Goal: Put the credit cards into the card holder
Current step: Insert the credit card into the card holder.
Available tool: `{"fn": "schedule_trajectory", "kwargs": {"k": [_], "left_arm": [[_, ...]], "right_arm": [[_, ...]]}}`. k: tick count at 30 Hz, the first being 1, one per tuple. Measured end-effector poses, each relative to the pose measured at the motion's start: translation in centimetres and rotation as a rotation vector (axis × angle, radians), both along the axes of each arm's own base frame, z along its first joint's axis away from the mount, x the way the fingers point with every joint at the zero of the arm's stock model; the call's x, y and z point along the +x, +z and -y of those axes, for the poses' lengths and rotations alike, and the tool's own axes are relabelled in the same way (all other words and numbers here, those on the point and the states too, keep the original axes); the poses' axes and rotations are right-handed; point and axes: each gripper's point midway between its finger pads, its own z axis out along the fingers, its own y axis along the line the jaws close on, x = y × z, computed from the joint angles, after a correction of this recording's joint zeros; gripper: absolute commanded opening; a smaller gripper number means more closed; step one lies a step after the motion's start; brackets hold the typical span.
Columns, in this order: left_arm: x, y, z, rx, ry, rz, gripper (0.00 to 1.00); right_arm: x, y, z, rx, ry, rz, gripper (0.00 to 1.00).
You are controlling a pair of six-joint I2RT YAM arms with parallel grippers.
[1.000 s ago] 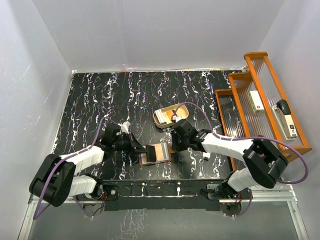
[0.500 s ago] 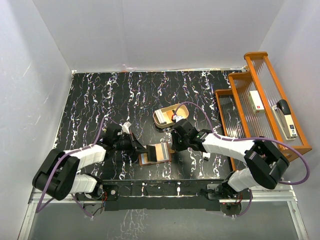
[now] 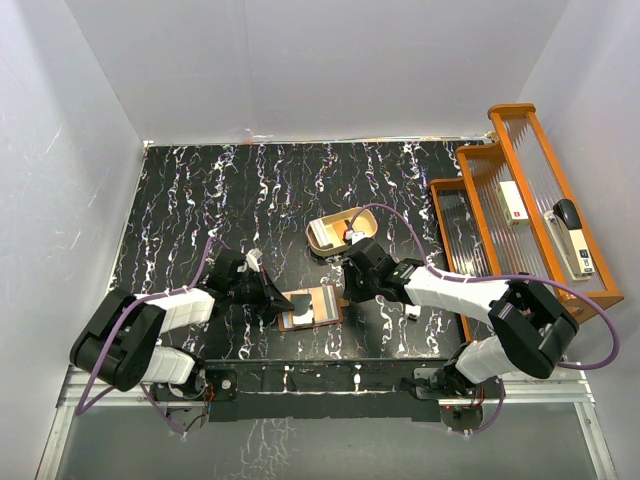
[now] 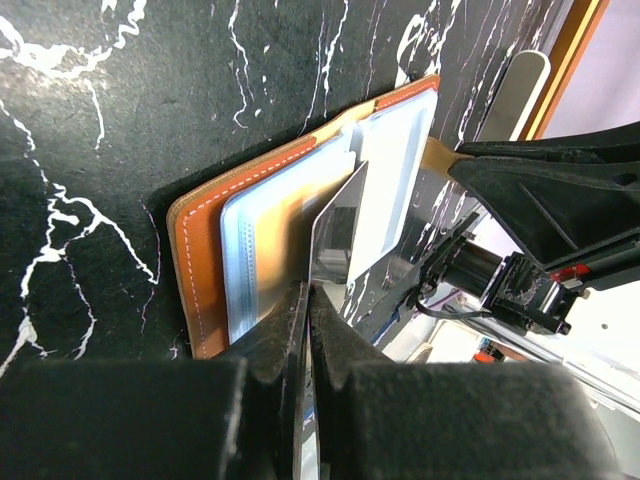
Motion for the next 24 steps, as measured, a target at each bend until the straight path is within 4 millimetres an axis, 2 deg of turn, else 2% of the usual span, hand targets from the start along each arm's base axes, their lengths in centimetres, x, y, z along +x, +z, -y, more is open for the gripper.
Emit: {"fn": "schedule_trajectory", "kwargs": {"k": [8,24], "left_arm": [[0.4,-0.7,0.2,0.001,0.013,-0.014,0.0],[1.5,-0.4,1.2,-0.027,0.025,0.005,0.0]], "right_arm": [[-0.1,-0.3,0.0,0.007,-0.008,-0.002,0.0],[-0.3,-0.5,-0.6,0.047,-0.029,-0.009,0.0]]}}
